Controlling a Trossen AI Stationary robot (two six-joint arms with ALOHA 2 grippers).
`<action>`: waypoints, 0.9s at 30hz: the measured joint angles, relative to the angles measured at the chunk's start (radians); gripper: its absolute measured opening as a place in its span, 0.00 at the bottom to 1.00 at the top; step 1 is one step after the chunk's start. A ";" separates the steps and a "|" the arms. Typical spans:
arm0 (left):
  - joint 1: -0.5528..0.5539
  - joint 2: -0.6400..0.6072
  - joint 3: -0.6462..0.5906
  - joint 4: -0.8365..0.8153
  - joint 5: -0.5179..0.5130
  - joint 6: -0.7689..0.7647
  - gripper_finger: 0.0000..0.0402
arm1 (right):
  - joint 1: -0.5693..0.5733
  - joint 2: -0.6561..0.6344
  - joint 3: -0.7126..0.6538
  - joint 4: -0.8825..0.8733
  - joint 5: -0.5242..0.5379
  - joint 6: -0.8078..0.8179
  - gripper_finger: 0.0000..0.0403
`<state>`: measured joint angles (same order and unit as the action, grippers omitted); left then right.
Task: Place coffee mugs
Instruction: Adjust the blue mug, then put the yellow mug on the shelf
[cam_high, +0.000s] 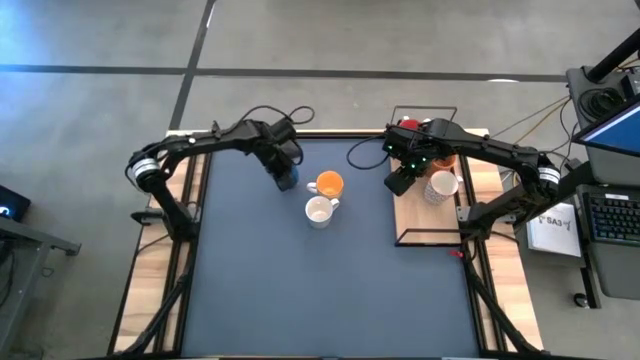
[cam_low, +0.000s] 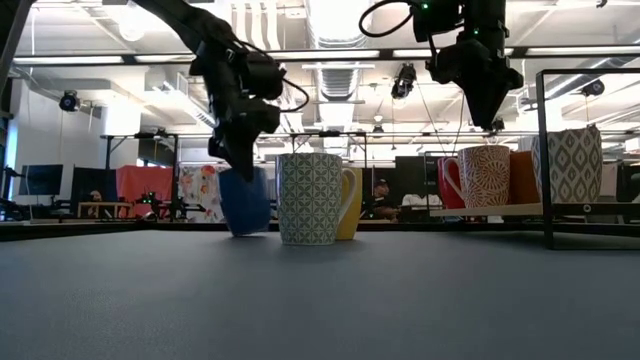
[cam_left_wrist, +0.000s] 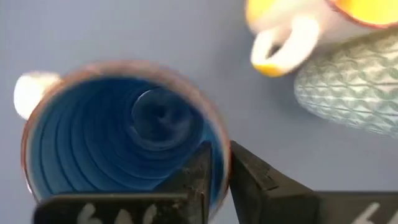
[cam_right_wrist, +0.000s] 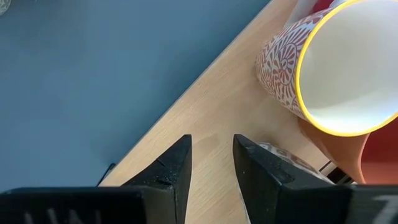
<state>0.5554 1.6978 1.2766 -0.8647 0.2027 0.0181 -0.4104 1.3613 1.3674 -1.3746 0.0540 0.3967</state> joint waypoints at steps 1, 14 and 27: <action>-0.006 0.000 0.000 0.001 0.001 0.000 0.09 | 0.000 0.000 0.000 0.000 0.000 0.001 0.26; -0.051 -0.057 0.039 0.015 -0.002 0.025 0.24 | 0.007 0.000 0.000 0.072 -0.001 -0.208 0.26; -0.265 -0.253 0.018 0.136 -0.030 -0.035 0.25 | 0.095 0.014 -0.097 0.566 -0.114 -0.693 0.25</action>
<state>0.2906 1.4445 1.2942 -0.7291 0.1726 -0.0172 -0.3152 1.3757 1.2707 -0.8086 -0.0599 -0.2968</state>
